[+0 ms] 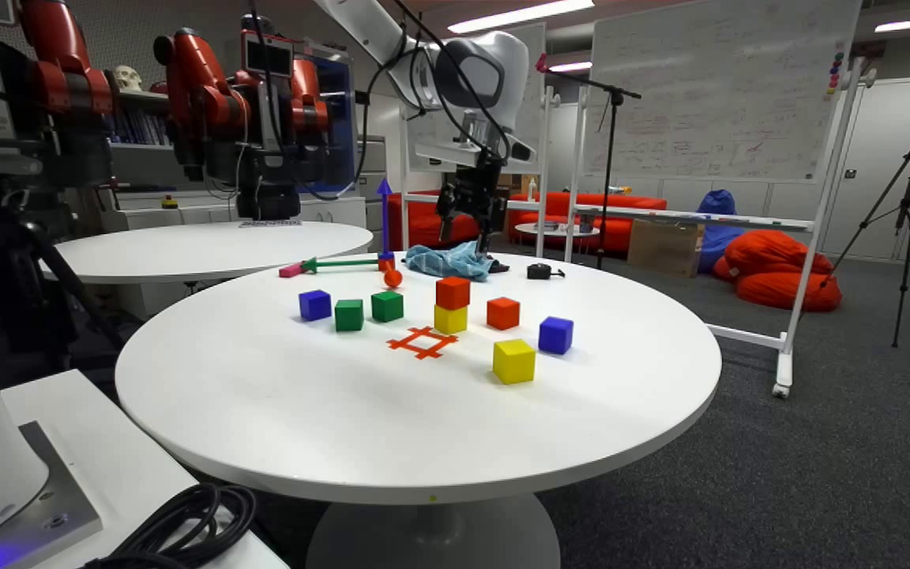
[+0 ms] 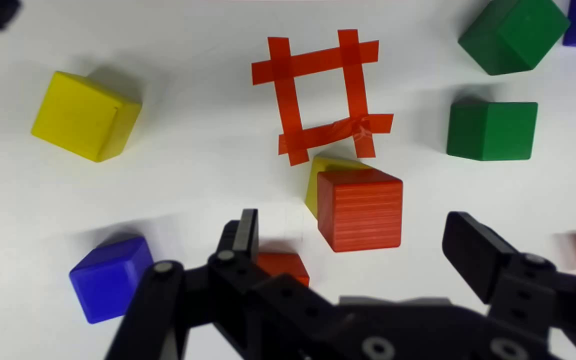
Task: Pick up the orange cube and put it on top of the yellow cube on the left
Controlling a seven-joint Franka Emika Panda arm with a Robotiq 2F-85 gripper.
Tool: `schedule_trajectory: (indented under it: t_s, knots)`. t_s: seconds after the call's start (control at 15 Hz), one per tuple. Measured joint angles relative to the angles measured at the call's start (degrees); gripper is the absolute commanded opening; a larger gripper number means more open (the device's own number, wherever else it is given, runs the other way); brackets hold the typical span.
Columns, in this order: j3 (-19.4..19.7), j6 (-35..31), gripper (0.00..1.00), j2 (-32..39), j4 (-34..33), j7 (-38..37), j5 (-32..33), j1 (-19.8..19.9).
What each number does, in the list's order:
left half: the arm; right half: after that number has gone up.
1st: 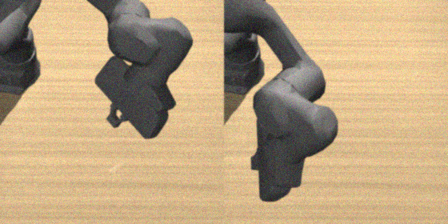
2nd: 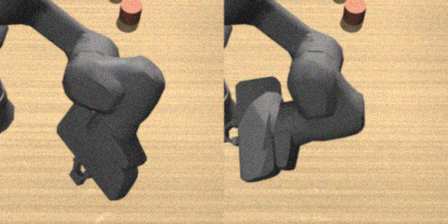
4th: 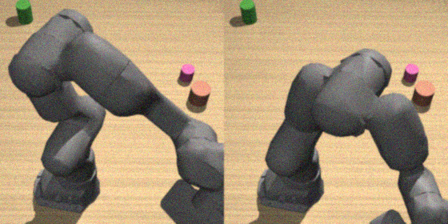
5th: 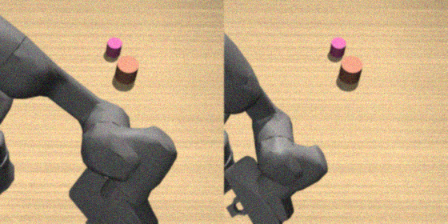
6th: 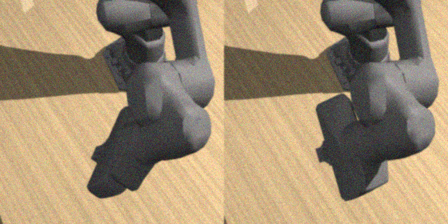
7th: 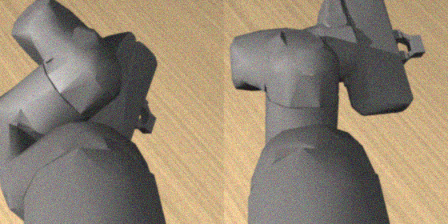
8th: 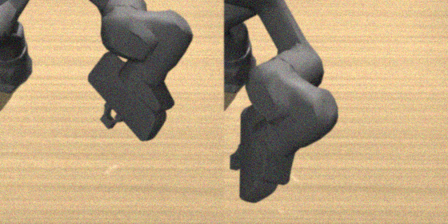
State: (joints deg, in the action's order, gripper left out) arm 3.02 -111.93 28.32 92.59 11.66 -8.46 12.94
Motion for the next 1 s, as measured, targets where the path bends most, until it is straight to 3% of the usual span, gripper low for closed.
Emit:
schedule_trajectory:
  t_s: [0.4, 1.0]
  knots:
    - [0.0, -3.8, 1.00, -13.0, 13.8, 0.1, 0.0, -0.2]
    - [0.0, -4.5, 1.00, -14.4, 15.9, 0.1, 0.0, -0.2]
